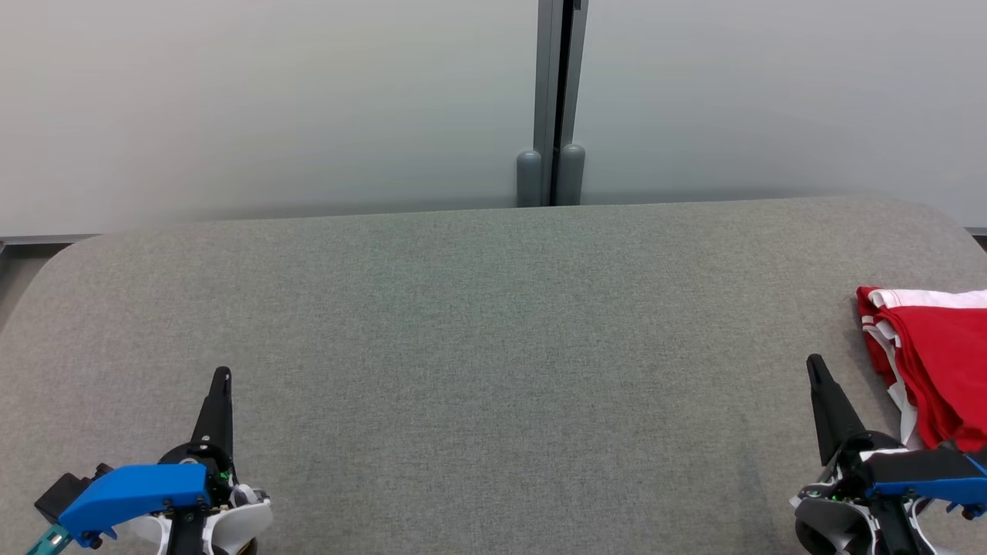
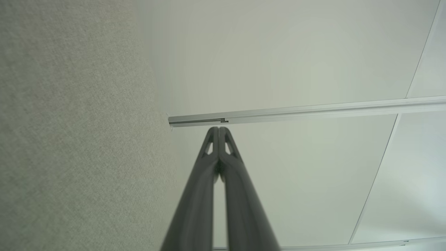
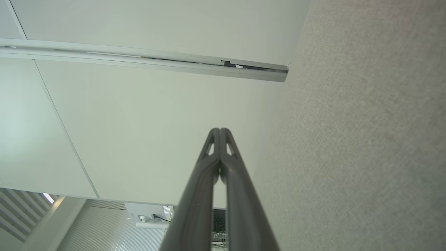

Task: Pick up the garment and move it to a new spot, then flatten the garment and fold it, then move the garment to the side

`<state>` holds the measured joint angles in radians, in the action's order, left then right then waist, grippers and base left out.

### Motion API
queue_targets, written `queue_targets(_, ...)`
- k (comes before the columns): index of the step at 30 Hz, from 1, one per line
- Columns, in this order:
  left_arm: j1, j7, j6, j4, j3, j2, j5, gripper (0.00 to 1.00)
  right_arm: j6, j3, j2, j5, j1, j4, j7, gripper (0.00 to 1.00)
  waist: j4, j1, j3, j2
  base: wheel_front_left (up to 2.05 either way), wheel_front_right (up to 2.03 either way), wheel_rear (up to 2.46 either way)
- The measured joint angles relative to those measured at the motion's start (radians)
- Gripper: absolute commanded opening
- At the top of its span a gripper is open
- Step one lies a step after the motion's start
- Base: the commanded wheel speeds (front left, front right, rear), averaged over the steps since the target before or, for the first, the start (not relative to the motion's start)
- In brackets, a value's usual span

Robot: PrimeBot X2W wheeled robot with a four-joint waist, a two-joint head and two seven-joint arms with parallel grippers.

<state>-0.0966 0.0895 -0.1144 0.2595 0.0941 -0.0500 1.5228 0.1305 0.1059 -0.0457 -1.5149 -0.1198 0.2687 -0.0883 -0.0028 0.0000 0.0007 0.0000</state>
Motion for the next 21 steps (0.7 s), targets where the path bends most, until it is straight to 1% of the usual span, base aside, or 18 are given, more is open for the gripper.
queue_targets(14, -0.007, 0.024, -0.012, -0.012, 0.02, 0.0, 0.086, 0.0, 0.0, 0.007, -0.001, -0.092, 0.005, -0.023, -0.025, 0.0, 0.003, 0.0, 0.002, 0.0, 0.0, 0.0, 0.0)
queue_targets(21, -0.007, 0.024, -0.015, -0.013, 0.02, 0.0, 0.089, 0.0, 0.0, 0.007, -0.001, -0.096, 0.005, -0.024, -0.025, 0.0, 0.003, 0.0, 0.002, 0.0, 0.0, 0.0, 0.0)
